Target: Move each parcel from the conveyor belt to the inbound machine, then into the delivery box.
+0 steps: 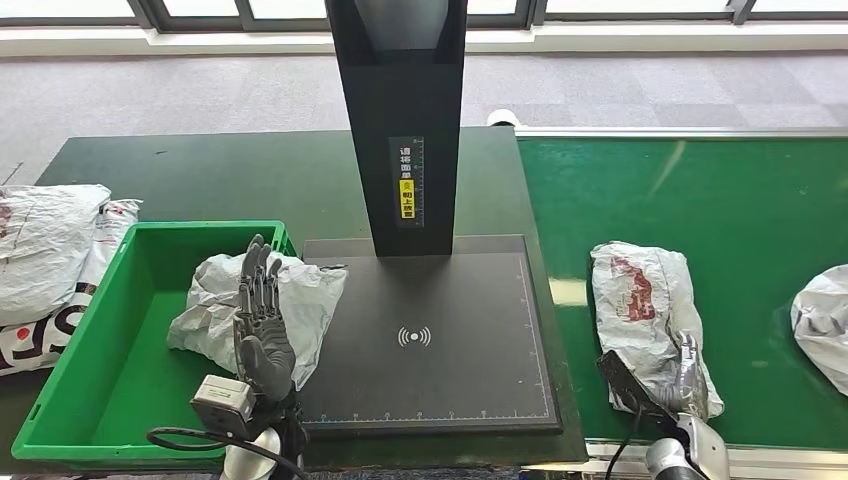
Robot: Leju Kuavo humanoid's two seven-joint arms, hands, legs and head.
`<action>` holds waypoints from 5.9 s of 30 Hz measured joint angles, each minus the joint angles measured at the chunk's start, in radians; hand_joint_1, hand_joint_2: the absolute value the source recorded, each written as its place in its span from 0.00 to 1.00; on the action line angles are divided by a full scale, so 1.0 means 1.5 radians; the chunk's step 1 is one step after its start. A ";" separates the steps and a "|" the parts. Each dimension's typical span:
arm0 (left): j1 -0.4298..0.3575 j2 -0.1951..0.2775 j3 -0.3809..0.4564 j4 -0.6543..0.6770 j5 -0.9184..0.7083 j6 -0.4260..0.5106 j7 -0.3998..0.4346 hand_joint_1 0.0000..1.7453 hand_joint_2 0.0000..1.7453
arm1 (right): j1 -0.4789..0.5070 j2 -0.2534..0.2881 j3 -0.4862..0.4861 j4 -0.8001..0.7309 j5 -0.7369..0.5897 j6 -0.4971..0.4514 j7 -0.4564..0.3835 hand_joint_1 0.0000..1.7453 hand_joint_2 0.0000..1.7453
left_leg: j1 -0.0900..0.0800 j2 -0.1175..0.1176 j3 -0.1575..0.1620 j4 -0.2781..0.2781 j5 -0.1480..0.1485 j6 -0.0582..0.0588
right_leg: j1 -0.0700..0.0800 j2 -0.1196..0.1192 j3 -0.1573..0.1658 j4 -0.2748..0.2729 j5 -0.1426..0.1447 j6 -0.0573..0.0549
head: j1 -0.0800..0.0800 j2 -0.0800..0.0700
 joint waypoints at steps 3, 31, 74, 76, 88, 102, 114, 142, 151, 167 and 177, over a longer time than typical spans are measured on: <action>-0.001 0.000 -0.001 0.003 -0.001 0.002 0.000 0.00 0.00 | -0.004 0.009 0.013 0.007 -0.018 0.032 -0.008 1.00 1.00 | 0.000 0.001 0.000 0.000 0.000 0.000 | 0.000 0.001 0.000 0.000 0.000 0.000 | 0.000 0.000; 0.044 0.001 -0.001 -0.039 -0.001 0.042 0.000 0.00 0.00 | 0.131 0.077 0.149 -0.371 -0.436 0.049 -0.197 1.00 1.00 | 0.000 -0.003 -0.002 0.000 0.000 -0.001 | 0.000 -0.002 -0.001 0.000 0.000 -0.001 | 0.000 0.000; 0.036 0.000 -0.004 -0.028 0.088 0.010 0.000 0.00 0.00 | 0.188 0.142 0.438 -0.470 -0.507 0.174 -0.192 0.22 1.00 | 0.000 0.000 -0.001 0.000 0.000 -0.002 | 0.001 -0.001 -0.001 0.000 0.000 -0.002 | 0.000 0.000; 0.035 0.000 -0.007 -0.026 0.098 -0.006 0.000 0.00 0.00 | 0.176 0.143 0.438 -0.444 -0.508 0.181 -0.196 0.00 1.00 | 0.000 0.000 -0.001 0.000 0.000 -0.002 | 0.001 -0.001 -0.002 0.000 0.000 -0.002 | 0.000 0.000; 0.030 0.001 -0.029 -0.023 0.061 -0.024 0.000 0.00 0.00 | 0.172 0.144 0.445 -0.422 -0.529 0.225 -0.217 0.00 1.00 | 0.000 0.000 -0.001 0.000 0.000 -0.002 | 0.001 0.000 -0.002 0.000 0.000 -0.002 | 0.000 0.000; 0.022 0.003 -0.051 0.000 0.000 -0.074 0.000 0.00 0.00 | 0.207 0.142 0.492 -0.493 -0.625 0.413 -0.246 0.00 1.00 | 0.000 0.001 -0.001 0.000 0.000 -0.002 | 0.001 0.000 -0.002 0.000 0.000 -0.002 | 0.000 0.000; 0.002 0.013 -0.102 0.038 -0.188 -0.034 0.030 0.00 0.25 | 0.248 0.111 0.552 -0.621 -0.627 0.406 -0.252 0.00 1.00 | 0.000 0.000 -0.001 0.000 0.000 -0.002 | 0.000 0.000 -0.002 0.000 0.000 -0.002 | 0.000 0.000; -0.083 0.005 -0.144 0.209 -0.203 0.018 0.062 0.00 1.00 | 0.333 0.044 0.636 -0.893 -0.633 0.285 -0.252 0.00 1.00 | 0.000 0.000 0.000 0.000 0.000 -0.002 | 0.000 0.000 -0.001 0.000 0.000 -0.002 | 0.000 0.000; -0.083 0.005 -0.144 0.209 -0.203 0.018 0.062 0.00 1.00 | 0.334 0.043 0.636 -0.897 -0.632 0.285 -0.252 0.00 1.00 | 0.000 0.000 0.000 0.000 0.000 -0.002 | 0.000 0.000 -0.001 0.000 0.000 -0.002 | 0.000 0.000; -0.084 0.005 -0.144 0.209 -0.203 0.018 0.062 0.00 1.00 | 0.335 0.043 0.636 -0.899 -0.632 0.285 -0.252 0.00 1.00 | 0.000 0.000 0.000 0.000 0.000 -0.002 | 0.000 0.000 -0.001 0.000 0.000 -0.002 | 0.000 0.000; -0.084 0.005 -0.144 0.209 -0.203 0.018 0.062 0.00 1.00 | 0.336 0.043 0.636 -0.899 -0.632 0.285 -0.252 0.00 1.00 | 0.000 0.000 0.000 0.000 0.000 -0.002 | 0.000 0.000 -0.001 0.000 0.000 -0.002 | 0.000 0.000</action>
